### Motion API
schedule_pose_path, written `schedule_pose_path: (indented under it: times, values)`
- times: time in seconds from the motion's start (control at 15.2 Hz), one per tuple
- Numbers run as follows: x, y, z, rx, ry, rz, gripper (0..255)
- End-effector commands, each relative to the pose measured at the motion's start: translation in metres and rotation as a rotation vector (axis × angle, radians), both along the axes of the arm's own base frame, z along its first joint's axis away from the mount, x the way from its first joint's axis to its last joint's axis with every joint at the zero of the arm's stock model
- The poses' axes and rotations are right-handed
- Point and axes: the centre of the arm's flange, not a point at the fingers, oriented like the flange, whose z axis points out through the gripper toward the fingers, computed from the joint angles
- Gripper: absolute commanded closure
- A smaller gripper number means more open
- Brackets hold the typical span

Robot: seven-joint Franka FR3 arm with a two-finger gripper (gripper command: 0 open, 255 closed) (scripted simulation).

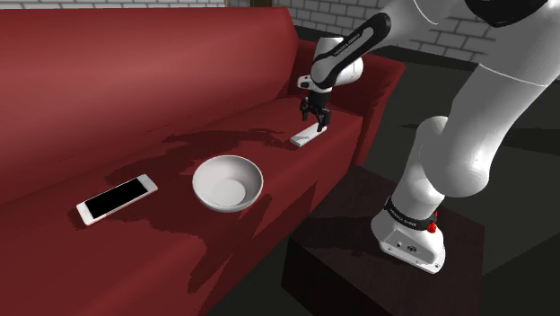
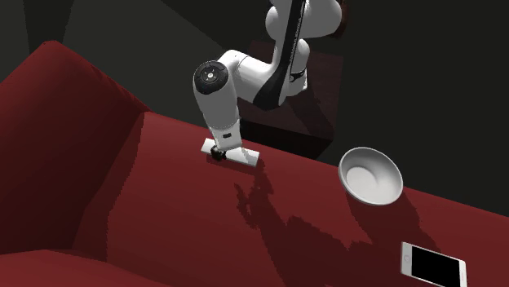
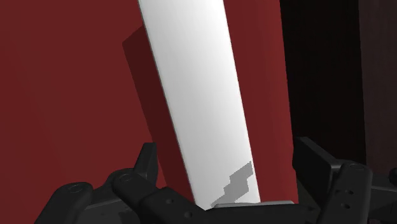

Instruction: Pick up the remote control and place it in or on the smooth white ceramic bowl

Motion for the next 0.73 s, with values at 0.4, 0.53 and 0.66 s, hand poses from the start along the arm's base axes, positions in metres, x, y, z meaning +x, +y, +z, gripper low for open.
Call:
schedule_pose_path:
  times: [0.4, 0.53, 0.66]
  values:
    - [0.006, 0.000, -0.045, 0.002, -0.006, 0.034, 0]
    - [0.006, 0.000, -0.045, 0.002, -0.006, 0.034, 0]
    - [0.006, 0.000, -0.045, 0.002, -0.006, 0.034, 0]
